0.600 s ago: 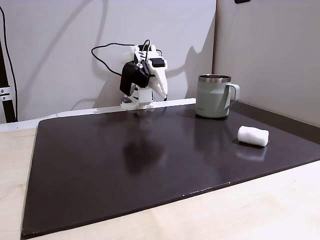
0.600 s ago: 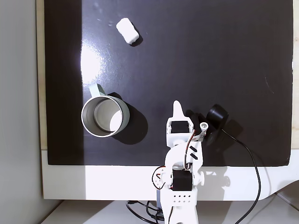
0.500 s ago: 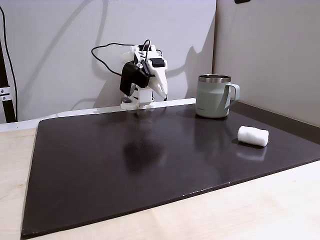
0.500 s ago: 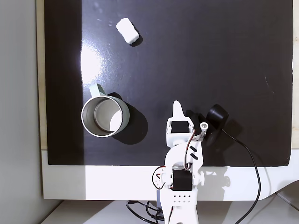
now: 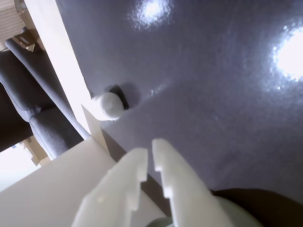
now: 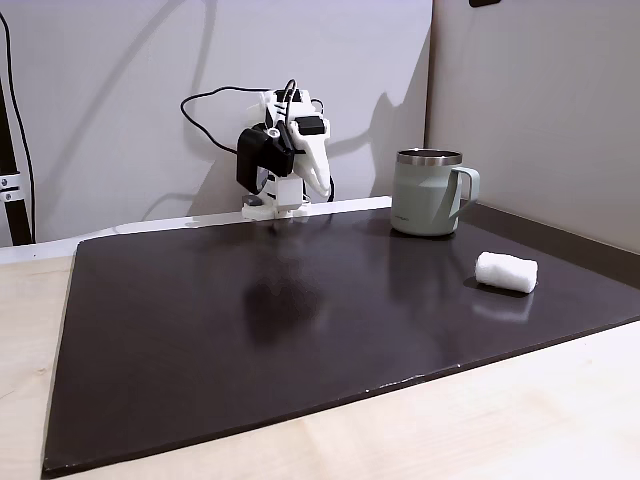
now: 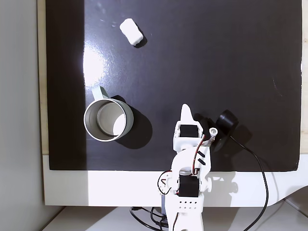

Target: Grasp a gauze and put it in the cup.

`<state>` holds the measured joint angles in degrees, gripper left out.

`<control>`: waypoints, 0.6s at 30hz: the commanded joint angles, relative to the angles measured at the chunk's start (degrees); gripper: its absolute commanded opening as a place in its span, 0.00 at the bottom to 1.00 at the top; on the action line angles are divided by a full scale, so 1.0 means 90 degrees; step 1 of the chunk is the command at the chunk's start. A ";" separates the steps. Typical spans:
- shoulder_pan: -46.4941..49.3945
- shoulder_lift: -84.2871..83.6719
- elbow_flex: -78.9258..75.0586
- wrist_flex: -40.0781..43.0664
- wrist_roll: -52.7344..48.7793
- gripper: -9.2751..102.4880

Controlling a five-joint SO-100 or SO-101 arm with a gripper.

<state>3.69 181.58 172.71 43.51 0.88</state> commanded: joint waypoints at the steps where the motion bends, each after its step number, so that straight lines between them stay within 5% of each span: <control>1: 0.0059 0.0059 -0.0059 -0.0127 0.0029 0.08; 18: 0.0479 -0.0703 -0.1768 0.0586 -0.2178 0.11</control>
<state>8.00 178.86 164.00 48.60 -15.64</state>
